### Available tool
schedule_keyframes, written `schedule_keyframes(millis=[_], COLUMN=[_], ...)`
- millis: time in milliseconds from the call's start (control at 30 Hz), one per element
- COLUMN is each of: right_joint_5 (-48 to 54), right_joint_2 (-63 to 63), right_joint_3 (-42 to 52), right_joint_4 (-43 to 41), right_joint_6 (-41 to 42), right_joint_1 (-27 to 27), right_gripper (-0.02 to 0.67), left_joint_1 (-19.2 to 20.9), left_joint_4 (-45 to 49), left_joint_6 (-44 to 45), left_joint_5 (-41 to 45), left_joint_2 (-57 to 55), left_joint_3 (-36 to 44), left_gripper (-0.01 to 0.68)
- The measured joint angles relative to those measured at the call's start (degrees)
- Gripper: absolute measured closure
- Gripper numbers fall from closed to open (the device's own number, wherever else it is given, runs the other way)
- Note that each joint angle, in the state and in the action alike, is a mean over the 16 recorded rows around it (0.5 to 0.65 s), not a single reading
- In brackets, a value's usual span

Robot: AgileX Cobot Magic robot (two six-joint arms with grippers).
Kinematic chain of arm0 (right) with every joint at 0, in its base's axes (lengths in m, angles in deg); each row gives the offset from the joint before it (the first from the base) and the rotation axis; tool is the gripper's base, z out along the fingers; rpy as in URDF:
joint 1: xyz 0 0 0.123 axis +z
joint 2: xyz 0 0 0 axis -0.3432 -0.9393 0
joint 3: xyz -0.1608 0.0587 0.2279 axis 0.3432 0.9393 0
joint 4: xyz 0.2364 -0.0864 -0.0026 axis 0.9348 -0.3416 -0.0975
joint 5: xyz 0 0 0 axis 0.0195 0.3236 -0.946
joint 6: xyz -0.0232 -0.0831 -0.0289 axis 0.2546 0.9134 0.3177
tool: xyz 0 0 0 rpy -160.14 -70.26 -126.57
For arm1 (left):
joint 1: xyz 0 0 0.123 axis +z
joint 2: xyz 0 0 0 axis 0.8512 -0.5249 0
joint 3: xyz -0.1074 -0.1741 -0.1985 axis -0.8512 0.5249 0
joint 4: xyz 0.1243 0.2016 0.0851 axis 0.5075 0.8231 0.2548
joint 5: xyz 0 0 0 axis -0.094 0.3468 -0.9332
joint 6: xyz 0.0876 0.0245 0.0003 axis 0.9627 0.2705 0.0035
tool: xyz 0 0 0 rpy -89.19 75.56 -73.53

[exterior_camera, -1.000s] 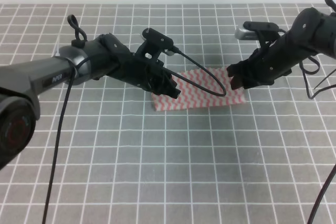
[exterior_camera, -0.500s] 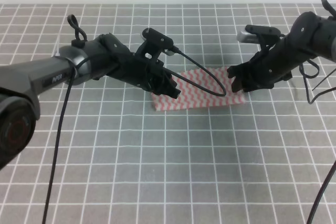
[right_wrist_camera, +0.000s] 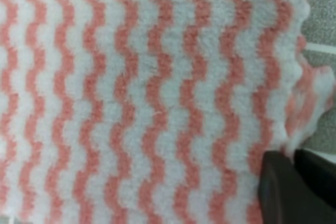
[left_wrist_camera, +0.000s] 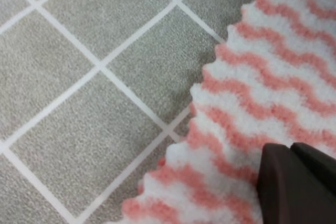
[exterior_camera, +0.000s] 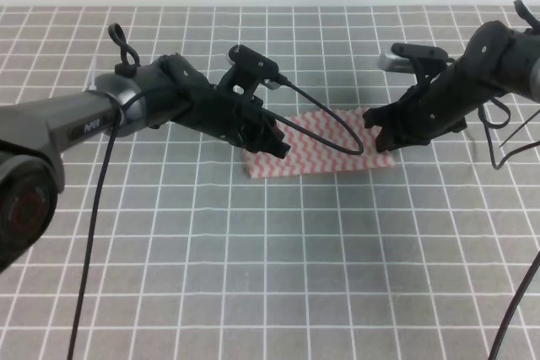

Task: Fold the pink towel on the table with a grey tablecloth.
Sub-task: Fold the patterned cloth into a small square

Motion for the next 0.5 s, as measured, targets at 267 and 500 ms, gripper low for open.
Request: schedule_keyframes(millis=[267,500], right_joint_5=[0.91,2.71], right_joint_2=[1.06,1.89], right_joint_3=[-0.85,-3.24], right_joint_4=[1.59,5.68], right_joint_6=[1.82,5.05], right_joint_1=[0.01,0.52], right_gripper=[0.659,0.662], left_joint_1=[0.00,0.02], left_joint_4=[-0.01,-0.23], left_joint_6=[-0.01,0.03], left_joint_5=[-0.01,-0.03], left_joint_2=[0.03,0.06], left_joint_3=[0.00,-0.07], left_gripper=[0.673,0.673])
